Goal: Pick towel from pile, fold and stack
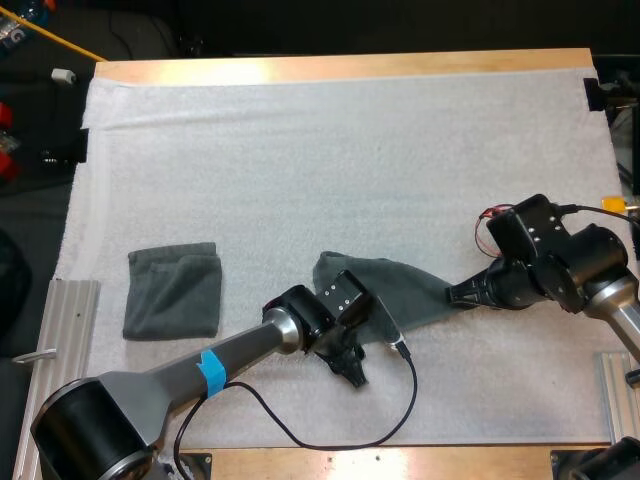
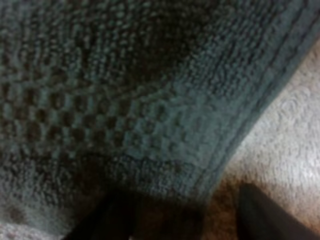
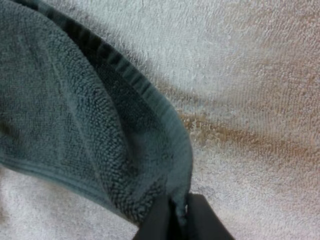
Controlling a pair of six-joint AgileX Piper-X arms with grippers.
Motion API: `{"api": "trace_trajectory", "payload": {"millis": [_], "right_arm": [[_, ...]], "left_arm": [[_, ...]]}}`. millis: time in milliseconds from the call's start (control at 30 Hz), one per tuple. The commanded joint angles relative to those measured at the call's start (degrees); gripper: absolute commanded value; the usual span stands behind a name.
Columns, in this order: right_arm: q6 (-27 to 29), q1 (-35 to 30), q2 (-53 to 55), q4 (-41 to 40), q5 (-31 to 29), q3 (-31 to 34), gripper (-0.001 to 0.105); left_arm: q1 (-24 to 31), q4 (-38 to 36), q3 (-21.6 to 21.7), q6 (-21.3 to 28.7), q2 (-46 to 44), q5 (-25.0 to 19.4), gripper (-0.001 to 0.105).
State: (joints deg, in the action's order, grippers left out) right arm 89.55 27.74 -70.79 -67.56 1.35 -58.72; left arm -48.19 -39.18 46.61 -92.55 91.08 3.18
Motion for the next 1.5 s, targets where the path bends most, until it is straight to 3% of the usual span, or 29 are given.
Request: {"api": "trace_trajectory", "payload": {"millis": [0,167,200,400,567,800,967,1100,1467], "right_arm": [[0.7,-0.2,0.6,-0.2,0.4,-0.3,0.000],[0.7,-0.2,0.6,-0.2,0.4,-0.3,0.000],[0.7,-0.2,0.6,-0.2,0.4,-0.3,0.000],[0.7,-0.2,0.7,0.1,0.2,-0.3,0.000],[1.5,-0.2,3.6,0.9,-0.6,-0.4,0.000],[-0.1,-0.2,12.2,-0.6,-0.3,-2.5,0.000],[-2.7,-0.1,18.1,-2.3,7.1,-5.7,0.000],[-4.1,-0.1,20.9,-5.3,9.2,-7.7,0.000],[-4.5,-0.1,25.1,-18.7,13.6,-16.1,0.000]], "left_arm": [[-0.3,0.0,-0.1,0.0,0.9,-0.1,0.034],[-0.3,-2.3,1.7,0.0,0.8,-1.3,0.002],[-0.3,-2.8,2.0,0.0,0.8,-1.3,0.000],[-0.3,-6.4,5.5,-0.1,-2.5,-1.6,0.000],[-0.2,-13.3,8.5,0.1,-10.6,-5.8,0.000],[0.4,-21.2,12.1,0.2,-23.5,-4.7,0.000],[0.4,-26.0,18.1,-1.2,-28.7,-2.8,0.000],[0.0,-31.6,23.3,-2.3,-29.8,-2.3,0.000],[-9.9,-40.8,32.6,-6.4,-29.9,-2.5,0.000]]}}
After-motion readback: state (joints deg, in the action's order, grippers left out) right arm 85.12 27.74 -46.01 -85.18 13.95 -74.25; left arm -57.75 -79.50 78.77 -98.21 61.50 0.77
